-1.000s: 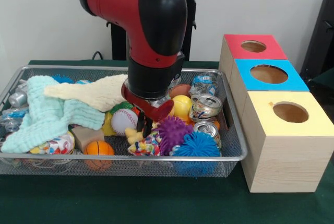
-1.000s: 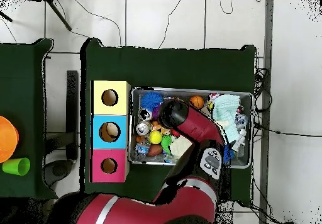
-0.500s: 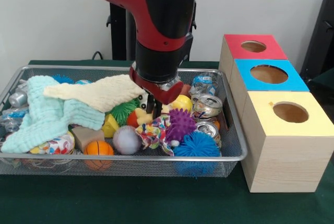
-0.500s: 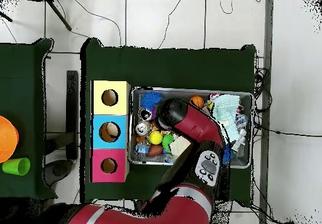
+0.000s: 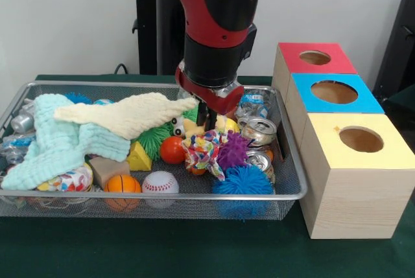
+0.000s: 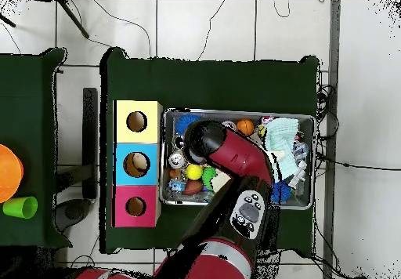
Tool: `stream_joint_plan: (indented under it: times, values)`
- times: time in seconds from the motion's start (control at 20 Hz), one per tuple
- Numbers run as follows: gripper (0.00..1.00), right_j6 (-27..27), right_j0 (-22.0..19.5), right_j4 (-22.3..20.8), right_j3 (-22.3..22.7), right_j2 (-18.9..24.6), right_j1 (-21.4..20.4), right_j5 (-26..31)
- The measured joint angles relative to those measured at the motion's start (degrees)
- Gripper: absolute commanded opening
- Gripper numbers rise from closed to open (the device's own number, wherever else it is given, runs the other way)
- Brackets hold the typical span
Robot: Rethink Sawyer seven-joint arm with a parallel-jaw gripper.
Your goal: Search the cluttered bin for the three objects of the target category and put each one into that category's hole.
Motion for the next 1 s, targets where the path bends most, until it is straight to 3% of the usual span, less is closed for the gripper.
stream_joint_plan:
  times: [0.65, 1.0]
  values:
    - [0.00, 5.42, 0.84, 0.00, -0.50, -0.30, -0.11, 3.13]
    - [0.00, 5.72, 0.83, -0.01, -0.55, -0.30, -0.11, 3.22]
